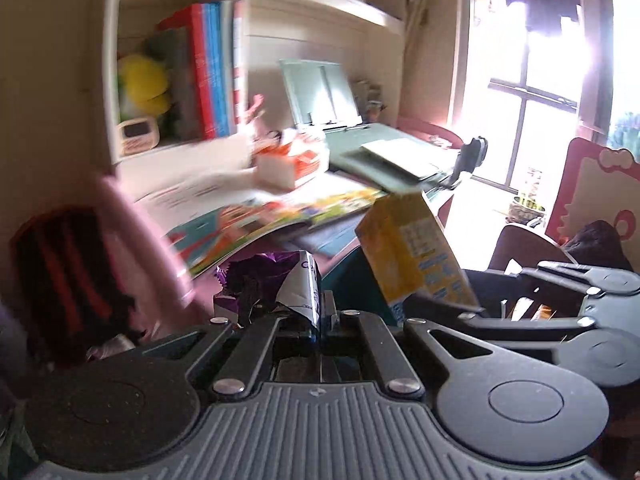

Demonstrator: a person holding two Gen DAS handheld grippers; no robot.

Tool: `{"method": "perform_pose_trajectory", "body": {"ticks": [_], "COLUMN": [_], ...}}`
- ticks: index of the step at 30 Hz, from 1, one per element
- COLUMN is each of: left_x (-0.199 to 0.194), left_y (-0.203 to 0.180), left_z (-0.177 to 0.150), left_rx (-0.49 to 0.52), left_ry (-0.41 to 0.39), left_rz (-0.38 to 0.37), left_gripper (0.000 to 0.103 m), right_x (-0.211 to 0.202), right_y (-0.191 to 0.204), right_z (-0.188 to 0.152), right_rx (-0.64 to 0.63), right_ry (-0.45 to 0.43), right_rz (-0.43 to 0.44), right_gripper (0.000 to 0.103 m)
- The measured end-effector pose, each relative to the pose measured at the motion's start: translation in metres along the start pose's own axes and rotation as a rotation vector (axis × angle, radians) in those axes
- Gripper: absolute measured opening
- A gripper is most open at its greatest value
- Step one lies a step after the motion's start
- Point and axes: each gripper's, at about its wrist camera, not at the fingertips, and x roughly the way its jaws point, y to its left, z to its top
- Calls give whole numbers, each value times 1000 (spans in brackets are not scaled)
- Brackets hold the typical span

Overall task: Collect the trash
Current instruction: 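Carry the carton and wrapper over the teal trash bin, then open both grippers to drop the carton and wrapper into the bin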

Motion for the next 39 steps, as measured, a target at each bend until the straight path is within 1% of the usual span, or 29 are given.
{"method": "perform_pose_trajectory", "body": {"ticks": [4, 9, 11, 12, 16, 21, 24, 26, 27, 32, 39], "left_x": [22, 31, 33, 40, 73, 117, 133, 139, 142, 151, 148], "left_y": [-23, -48, -57, -62, -75, -83, -83, -82, -80, -76, -66], "left_z": [25, 64, 70, 71, 47, 10, -6, -16, -17, -31, -38], "left_rx": [11, 34, 42, 46, 74, 75, 76, 68, 65, 61, 17], "left_ry": [-10, -70, -77, -69, -15, 94, 144, 170, 179, 218, 241], "left_rz": [-25, -51, -62, -67, -81, -81, -80, -82, -83, -92, -112], "left_gripper": [2, 2, 2, 2, 2, 2, 2, 2, 2, 2, 6], "right_x": [12, 25, 29, 31, 41, 59, 63, 65, 67, 68, 61], "right_y": [-32, -57, -62, -64, -72, -79, -78, -78, -79, -84, -81], "right_z": [-7, -19, -22, -24, -31, -43, -48, -51, -52, -56, -60], "right_rx": [29, 48, 51, 53, 51, 67, 67, 66, 68, 79, 78], "right_ry": [30, 66, 78, 84, 112, 167, 181, 197, 204, 208, 222], "right_rz": [-52, -85, -90, -91, -97, -84, -79, -76, -78, -90, -101], "right_gripper": [49, 50, 50, 50, 50, 50, 50, 51, 50, 50, 52]}}
